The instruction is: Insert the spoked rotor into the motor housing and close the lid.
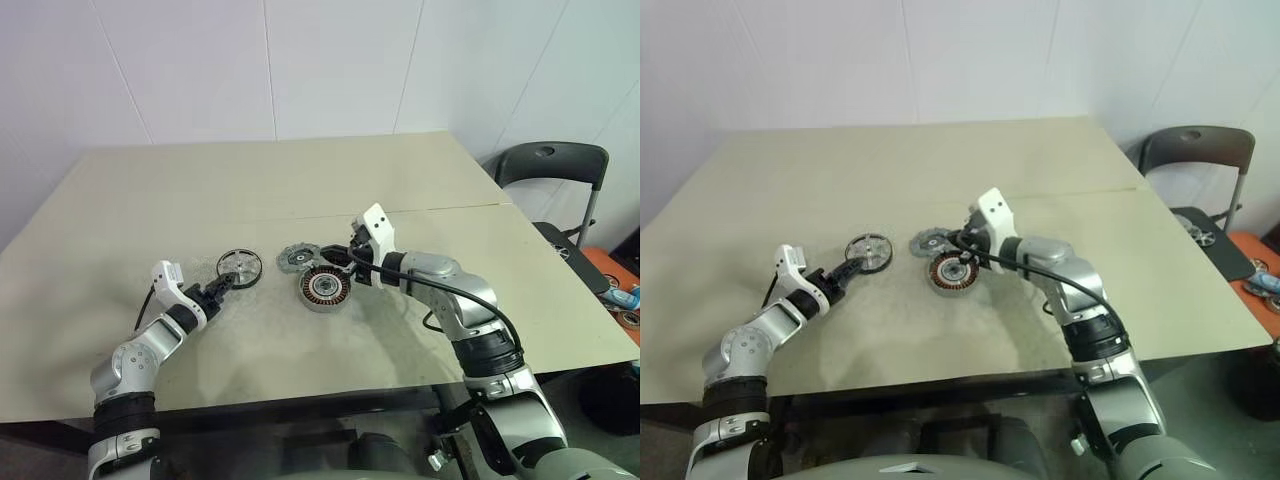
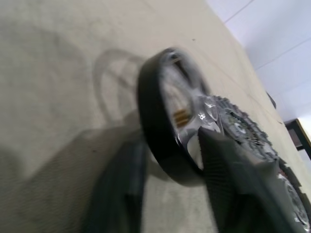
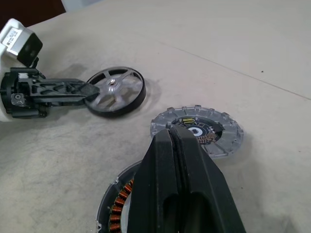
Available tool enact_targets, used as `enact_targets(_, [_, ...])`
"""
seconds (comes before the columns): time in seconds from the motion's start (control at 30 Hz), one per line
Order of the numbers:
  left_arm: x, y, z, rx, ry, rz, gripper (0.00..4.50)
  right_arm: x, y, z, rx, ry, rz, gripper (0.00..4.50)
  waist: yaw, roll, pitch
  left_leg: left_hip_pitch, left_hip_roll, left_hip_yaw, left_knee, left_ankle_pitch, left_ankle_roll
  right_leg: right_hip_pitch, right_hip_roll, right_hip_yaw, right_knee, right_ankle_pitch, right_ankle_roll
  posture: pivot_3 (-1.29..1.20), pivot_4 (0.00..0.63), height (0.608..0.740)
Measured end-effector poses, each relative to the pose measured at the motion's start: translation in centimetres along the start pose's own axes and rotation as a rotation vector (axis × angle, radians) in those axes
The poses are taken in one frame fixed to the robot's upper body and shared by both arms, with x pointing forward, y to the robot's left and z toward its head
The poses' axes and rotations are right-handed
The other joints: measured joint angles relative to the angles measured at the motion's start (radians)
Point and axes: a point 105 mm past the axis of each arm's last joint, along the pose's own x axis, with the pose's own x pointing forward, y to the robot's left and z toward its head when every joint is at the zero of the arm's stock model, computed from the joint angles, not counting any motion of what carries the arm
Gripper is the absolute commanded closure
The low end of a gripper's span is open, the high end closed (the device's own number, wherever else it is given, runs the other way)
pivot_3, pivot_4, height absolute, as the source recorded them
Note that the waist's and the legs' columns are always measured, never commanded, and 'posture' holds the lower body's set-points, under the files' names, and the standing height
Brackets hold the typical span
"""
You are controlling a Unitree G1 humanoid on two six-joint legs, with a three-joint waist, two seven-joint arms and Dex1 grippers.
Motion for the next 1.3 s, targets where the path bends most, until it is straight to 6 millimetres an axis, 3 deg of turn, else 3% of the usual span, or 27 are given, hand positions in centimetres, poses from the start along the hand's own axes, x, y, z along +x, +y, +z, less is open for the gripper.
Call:
enact_targets(0.1, [0.4, 0.1, 0.3, 0.006, 0.000, 0.019, 2.94, 0.3, 0.3, -0.1, -0.006, 0.008, 0.008, 4.50, 0.000, 0.000, 0.000, 0.001, 0.000, 0.000, 0.000, 0.000, 0.000, 0.000, -0.002, -0.002, 0.000, 0.000, 0.000, 0.00, 0.000, 0.740])
enact_targets(0.27, [0.3, -0.5, 0.2, 0.000, 0.004, -0.021, 3.98, 0.3, 0.3, -0.2, -0.008, 0.010, 0.009, 4.50, -0.001, 0.000, 0.000, 0.001, 0.000, 0.000, 0.001, 0.000, 0.000, 0.000, -0.017, -0.025, 0.000, 0.003, 0.001, 0.00, 0.000, 0.740])
enact_targets(0.47, [0.1, -1.2, -0.2, -0.020, 0.034, -0.063, 3.98, 0.3, 0.3, -0.2, -0.008, 0.011, 0.009, 4.50, 0.003, 0.000, 0.000, 0.000, 0.000, 0.000, 0.001, 0.000, 0.000, 0.000, -0.019, -0.029, -0.001, 0.003, 0.001, 0.00, 0.000, 0.740])
enact_targets(0.6, [-0.3, -3.5, -1.1, -0.064, 0.106, -0.193, 3.98, 0.0, 0.4, 0.3, 0.040, -0.020, 0.031, 4.50, 0.004, 0.000, 0.000, -0.002, 0.000, 0.000, 0.001, 0.000, 0.000, 0.000, -0.019, -0.029, -0.002, 0.003, 0.001, 0.00, 0.000, 0.740])
enact_targets(0.73, [-0.9, -5.6, -1.1, -0.068, 0.157, -0.294, 3.98, -1.1, 1.1, 2.2, 0.064, -0.083, 0.099, 4.50, 0.010, 0.000, 0.001, -0.002, 0.000, 0.000, 0.001, 0.000, 0.000, 0.000, -0.019, -0.029, -0.002, 0.003, 0.001, 0.00, 0.000, 0.740])
enact_targets(0.87, [-1.2, -8.4, -1.4, -0.037, 0.246, -0.392, 3.98, -2.0, 0.1, 3.0, 0.057, -0.099, 0.070, 4.50, 0.019, 0.000, 0.001, -0.002, 0.000, -0.001, 0.001, 0.000, 0.000, -0.001, -0.019, -0.030, -0.003, 0.003, 0.001, 0.00, 0.000, 0.740])
enact_targets(1.03, [-0.7, -9.2, -3.5, 0.049, 0.437, -0.368, 3.98, -2.6, -1.4, 3.7, 0.068, -0.122, 0.008, 4.50, 0.021, 0.000, 0.001, -0.002, 0.000, -0.001, 0.001, 0.000, 0.000, 0.000, -0.019, -0.031, -0.003, 0.003, 0.001, 0.00, 0.000, 0.740])
enact_targets(1.3, [2.6, -13.0, -0.3, 0.026, 0.428, -0.399, 3.98, -2.4, -1.8, 3.6, 0.062, -0.129, -0.032, 4.50, 0.021, 0.000, 0.001, -0.005, 0.000, -0.002, 0.003, 0.000, 0.000, -0.001, -0.019, -0.032, -0.004, 0.003, 0.002, 0.00, 0.000, 0.740])
